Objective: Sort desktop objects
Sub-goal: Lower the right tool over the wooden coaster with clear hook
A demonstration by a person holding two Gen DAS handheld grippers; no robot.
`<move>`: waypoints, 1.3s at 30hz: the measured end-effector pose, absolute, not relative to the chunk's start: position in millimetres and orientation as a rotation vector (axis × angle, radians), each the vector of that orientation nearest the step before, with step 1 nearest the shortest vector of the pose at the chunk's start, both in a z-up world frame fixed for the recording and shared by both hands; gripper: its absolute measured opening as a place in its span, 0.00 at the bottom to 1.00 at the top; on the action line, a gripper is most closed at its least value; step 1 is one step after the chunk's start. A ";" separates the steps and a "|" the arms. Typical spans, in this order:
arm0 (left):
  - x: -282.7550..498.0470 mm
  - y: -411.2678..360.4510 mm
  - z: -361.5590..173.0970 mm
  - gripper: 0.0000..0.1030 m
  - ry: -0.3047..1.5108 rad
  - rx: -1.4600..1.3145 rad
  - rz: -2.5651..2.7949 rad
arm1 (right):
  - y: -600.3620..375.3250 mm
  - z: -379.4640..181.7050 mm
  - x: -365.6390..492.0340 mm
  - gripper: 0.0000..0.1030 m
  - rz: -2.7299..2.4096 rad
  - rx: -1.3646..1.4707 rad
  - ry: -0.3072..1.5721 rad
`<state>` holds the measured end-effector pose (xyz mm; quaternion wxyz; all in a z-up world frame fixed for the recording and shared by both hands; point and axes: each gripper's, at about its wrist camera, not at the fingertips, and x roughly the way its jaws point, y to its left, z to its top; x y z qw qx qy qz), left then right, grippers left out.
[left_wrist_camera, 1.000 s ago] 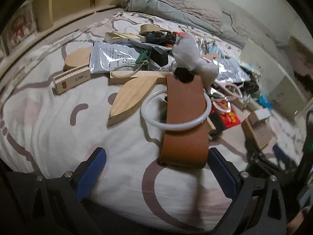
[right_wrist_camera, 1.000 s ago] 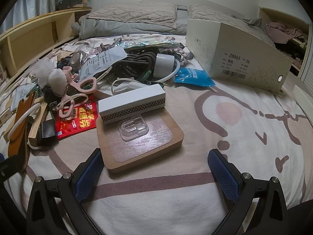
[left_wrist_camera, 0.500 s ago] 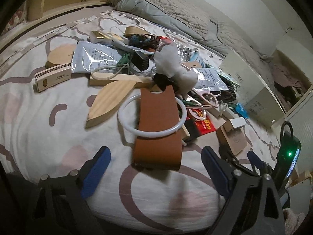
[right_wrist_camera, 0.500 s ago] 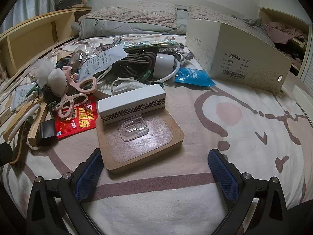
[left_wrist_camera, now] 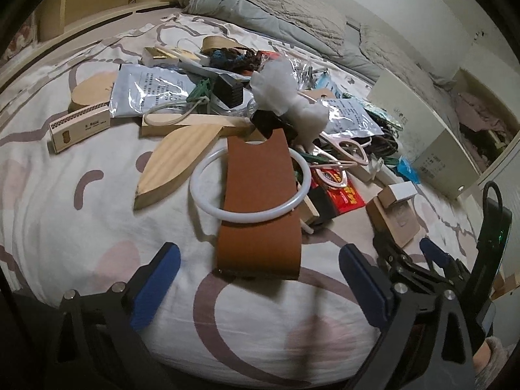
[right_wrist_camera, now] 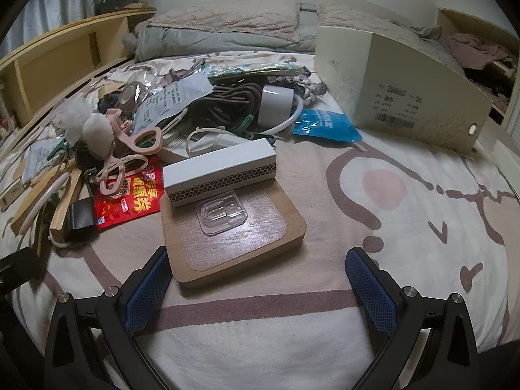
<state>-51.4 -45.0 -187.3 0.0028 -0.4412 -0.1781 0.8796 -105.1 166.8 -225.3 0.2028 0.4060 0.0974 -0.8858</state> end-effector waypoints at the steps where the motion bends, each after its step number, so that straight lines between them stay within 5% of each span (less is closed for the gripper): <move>1: -50.9 -46.3 -187.6 0.97 -0.576 -1.374 2.758 | 167.1 -225.0 -106.2 1.00 -2.458 1.138 0.277; 17: -60.0 -40.1 -184.3 0.99 -0.526 -1.326 2.798 | 171.1 -209.3 -119.9 1.00 -2.248 1.151 0.309; 24: -68.3 -29.5 -189.5 1.00 -0.367 -1.357 2.845 | 146.0 -219.4 -135.4 1.00 -2.171 1.106 0.533; 39: -67.9 -5.4 -200.9 1.00 -0.062 -1.464 2.928 | 146.8 -226.3 -144.1 1.00 -2.144 1.068 0.498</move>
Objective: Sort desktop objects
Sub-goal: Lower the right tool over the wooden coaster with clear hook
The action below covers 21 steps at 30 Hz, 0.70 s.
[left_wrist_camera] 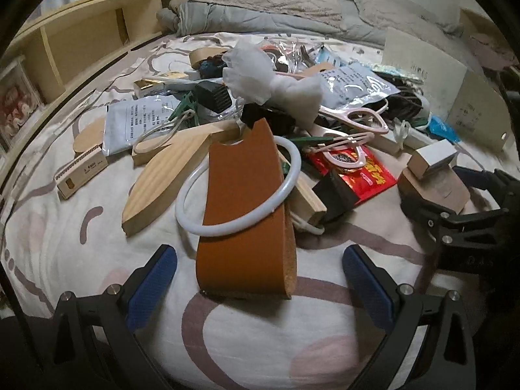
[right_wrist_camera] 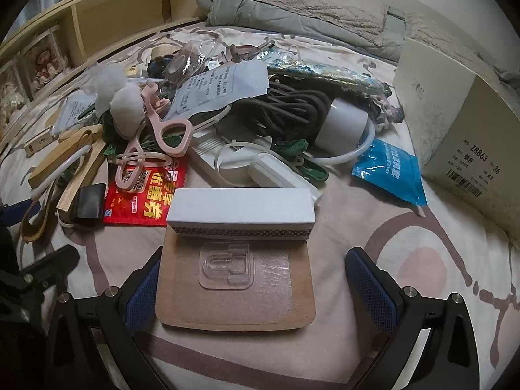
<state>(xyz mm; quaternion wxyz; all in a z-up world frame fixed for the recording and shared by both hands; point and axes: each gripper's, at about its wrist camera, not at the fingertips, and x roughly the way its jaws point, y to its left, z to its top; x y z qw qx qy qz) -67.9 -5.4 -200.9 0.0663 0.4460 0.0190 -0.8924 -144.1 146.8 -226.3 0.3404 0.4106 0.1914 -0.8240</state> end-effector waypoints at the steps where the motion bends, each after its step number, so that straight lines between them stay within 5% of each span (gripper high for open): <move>1: -67.3 -7.1 -201.1 1.00 0.071 1.347 -2.696 | 146.9 -226.3 -144.4 1.00 -2.144 1.068 0.496; 14: -66.1 -6.0 -200.9 1.00 0.063 1.366 -2.702 | 146.5 -227.2 -142.1 1.00 -2.176 1.050 0.473; 21: -64.4 -22.1 -193.4 1.00 0.262 1.368 -2.740 | 151.6 -224.0 -137.5 1.00 -2.152 1.061 0.445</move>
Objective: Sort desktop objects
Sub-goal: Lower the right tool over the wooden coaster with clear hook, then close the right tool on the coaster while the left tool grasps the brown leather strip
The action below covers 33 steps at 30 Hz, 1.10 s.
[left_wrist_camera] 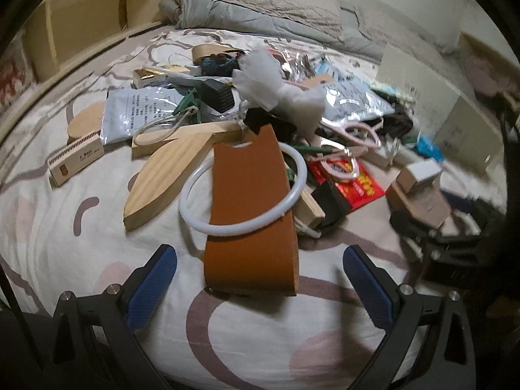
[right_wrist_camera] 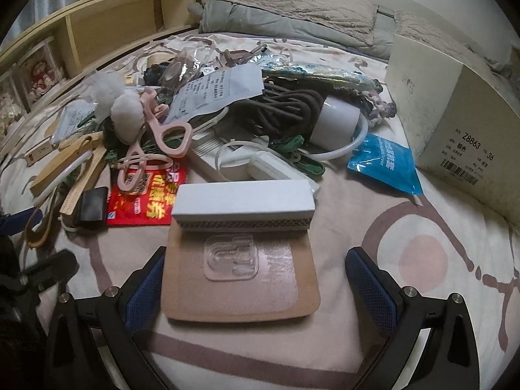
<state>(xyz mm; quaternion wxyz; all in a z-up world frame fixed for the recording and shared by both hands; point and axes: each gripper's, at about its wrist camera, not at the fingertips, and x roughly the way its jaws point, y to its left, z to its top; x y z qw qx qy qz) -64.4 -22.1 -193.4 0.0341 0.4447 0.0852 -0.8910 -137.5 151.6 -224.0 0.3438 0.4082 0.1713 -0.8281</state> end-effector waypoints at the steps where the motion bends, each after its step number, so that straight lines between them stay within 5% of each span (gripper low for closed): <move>1: -63.7 -24.1 -192.3 1.00 0.293 1.366 -2.743 | 151.7 -223.3 -136.5 1.00 -2.145 1.059 0.440; 6: -60.8 -26.6 -188.6 0.97 0.358 1.355 -2.766 | 149.9 -218.7 -128.6 0.87 -2.123 1.005 0.487; 10: -59.4 -26.3 -186.0 0.86 0.365 1.347 -2.787 | 151.0 -216.2 -127.0 0.77 -2.117 0.996 0.476; 22: -56.9 -41.3 -183.4 0.46 0.531 1.337 -2.786 | 150.8 -215.0 -127.9 0.75 -2.105 1.007 0.463; 33: -55.5 -40.5 -177.9 0.44 0.557 1.315 -2.824 | 154.4 -213.7 -129.1 0.75 -2.089 1.026 0.437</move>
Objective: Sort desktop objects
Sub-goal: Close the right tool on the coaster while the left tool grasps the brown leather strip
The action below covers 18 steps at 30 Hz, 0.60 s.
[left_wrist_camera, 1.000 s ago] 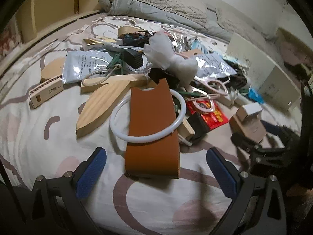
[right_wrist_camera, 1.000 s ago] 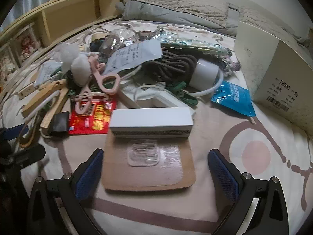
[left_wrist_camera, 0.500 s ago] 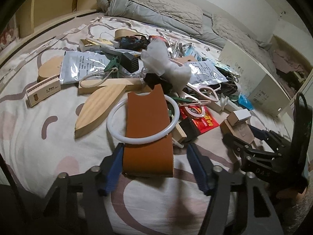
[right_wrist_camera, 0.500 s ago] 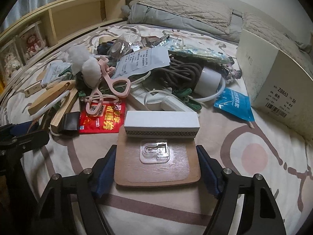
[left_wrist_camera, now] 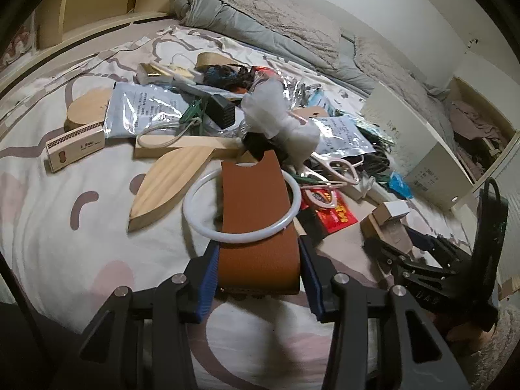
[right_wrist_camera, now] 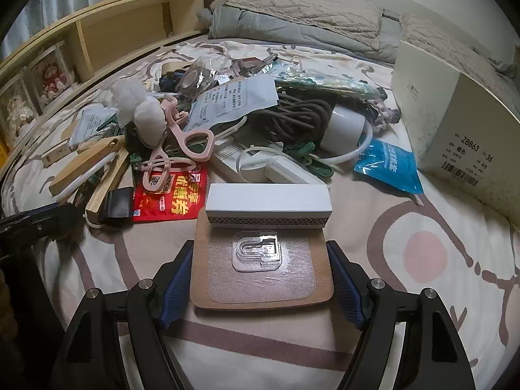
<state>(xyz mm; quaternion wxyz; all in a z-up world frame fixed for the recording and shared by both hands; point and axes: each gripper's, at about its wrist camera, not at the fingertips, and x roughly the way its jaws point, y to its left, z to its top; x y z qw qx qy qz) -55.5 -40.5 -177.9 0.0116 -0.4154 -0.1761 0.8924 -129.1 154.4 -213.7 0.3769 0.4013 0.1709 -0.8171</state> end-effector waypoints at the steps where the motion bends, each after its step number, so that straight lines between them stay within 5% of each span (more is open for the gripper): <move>1: -55.0 -40.2 -177.4 0.44 -0.551 -1.294 2.777 | 155.5 -213.3 -128.8 0.75 -2.089 1.031 0.429; 18: -48.2 -38.6 -179.0 0.43 -0.659 -1.522 2.551 | 177.5 -201.8 -122.9 0.75 -2.065 1.107 0.215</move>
